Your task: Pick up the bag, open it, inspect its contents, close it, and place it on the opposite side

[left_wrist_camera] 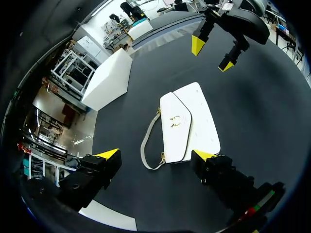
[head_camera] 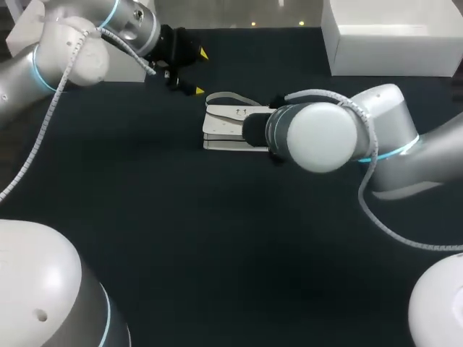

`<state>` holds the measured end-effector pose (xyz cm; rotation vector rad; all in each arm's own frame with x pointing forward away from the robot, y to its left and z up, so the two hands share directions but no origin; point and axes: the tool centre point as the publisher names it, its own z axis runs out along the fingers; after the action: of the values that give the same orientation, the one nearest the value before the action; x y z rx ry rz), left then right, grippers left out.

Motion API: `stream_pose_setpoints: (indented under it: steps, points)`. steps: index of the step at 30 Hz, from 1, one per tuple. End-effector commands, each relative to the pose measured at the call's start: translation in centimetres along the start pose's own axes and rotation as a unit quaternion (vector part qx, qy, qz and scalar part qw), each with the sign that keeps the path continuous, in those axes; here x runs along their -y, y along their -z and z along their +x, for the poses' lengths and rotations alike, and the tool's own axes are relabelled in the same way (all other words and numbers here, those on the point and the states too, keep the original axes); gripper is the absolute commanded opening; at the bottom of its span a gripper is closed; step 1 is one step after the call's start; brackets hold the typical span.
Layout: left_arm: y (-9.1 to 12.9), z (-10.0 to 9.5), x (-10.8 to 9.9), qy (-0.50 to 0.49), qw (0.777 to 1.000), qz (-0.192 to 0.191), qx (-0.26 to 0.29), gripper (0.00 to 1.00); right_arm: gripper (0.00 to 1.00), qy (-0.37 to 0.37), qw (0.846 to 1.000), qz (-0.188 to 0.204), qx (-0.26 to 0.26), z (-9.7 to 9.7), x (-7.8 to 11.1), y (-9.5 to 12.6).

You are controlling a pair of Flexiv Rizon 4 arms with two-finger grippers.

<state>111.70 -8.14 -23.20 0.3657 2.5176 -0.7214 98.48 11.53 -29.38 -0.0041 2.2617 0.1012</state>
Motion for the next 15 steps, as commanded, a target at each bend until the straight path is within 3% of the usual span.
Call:
stream_pose_setpoints:
  steps: [1,3,6,9,11,15]
  points:
    - [-0.4,0.6,0.0,-0.017,0.997,0.054,0.055,1.0,0.51,-0.014,0.999,-0.022,0.022,1.1,0.1,-1.7]
    - [-0.5,0.6,0.2,-0.028,0.996,0.059,0.068,1.0,0.53,-0.021,0.999,-0.023,0.018,1.4,0.1,-2.2]
    - [-0.8,0.7,0.4,-0.037,0.995,0.065,0.071,1.0,0.71,-0.033,0.999,-0.026,0.014,1.7,0.1,-2.6]
    - [-1.1,0.6,0.5,-0.04,0.995,0.065,0.07,1.0,0.75,-0.036,0.999,-0.029,0.013,1.9,-0.1,-2.9]
    - [-1.2,0.6,0.5,-0.04,0.995,0.065,0.071,1.0,0.76,-0.036,0.999,-0.031,0.009,2.1,-0.3,-3.2]
    - [-1.2,0.5,0.6,-0.04,0.994,0.072,0.071,1.0,0.67,-0.037,0.999,-0.033,0.006,2.4,-0.5,-4.0]
